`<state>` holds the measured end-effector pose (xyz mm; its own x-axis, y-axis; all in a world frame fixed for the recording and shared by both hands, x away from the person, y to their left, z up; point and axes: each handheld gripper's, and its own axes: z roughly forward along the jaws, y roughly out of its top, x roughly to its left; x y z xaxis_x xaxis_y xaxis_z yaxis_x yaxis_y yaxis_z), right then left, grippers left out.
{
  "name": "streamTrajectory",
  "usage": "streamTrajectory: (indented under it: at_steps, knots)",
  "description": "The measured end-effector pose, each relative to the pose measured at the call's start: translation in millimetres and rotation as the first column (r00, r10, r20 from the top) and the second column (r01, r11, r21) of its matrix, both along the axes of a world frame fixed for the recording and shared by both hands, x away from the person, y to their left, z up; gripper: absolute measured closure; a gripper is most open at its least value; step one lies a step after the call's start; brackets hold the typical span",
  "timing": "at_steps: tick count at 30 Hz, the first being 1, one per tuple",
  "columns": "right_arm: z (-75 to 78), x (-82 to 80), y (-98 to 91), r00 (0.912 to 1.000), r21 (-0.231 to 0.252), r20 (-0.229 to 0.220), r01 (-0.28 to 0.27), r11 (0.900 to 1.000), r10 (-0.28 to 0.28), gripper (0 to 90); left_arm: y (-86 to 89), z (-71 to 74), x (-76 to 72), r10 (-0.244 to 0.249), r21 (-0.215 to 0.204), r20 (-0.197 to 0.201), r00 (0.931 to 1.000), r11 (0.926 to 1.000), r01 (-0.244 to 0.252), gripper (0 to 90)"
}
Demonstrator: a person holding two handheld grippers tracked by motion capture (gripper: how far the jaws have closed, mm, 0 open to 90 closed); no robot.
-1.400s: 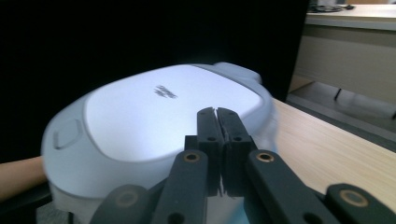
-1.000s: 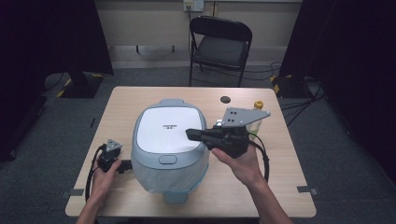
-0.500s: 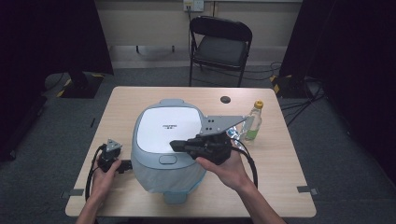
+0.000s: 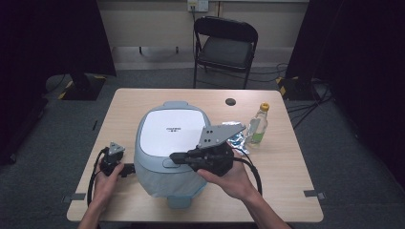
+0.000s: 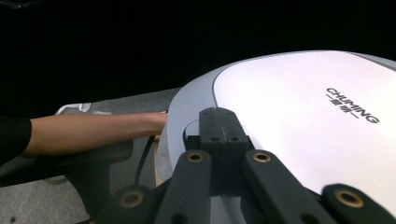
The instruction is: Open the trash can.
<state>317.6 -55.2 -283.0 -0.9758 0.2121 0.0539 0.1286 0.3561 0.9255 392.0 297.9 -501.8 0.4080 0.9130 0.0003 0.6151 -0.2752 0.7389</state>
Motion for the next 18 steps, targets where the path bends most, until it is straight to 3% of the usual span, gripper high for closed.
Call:
streamTrajectory:
  at_steps: [12, 18]
  knots:
    - [0.6, -5.5, 0.4, 1.0, -0.026, 0.002, -0.006, 0.9996, 0.006, 90.0, 0.0, 0.0, -0.1, 0.0, 0.0, 0.0, 1.0, 1.0, 0.0, 16.4]
    - [-0.2, -4.3, -0.3, 1.0, -0.007, 0.002, -0.005, 1.0, 0.005, 90.0, -0.1, 0.0, 0.0, 0.0, -0.002, -0.001, 1.0, 1.0, 0.0, 16.4]
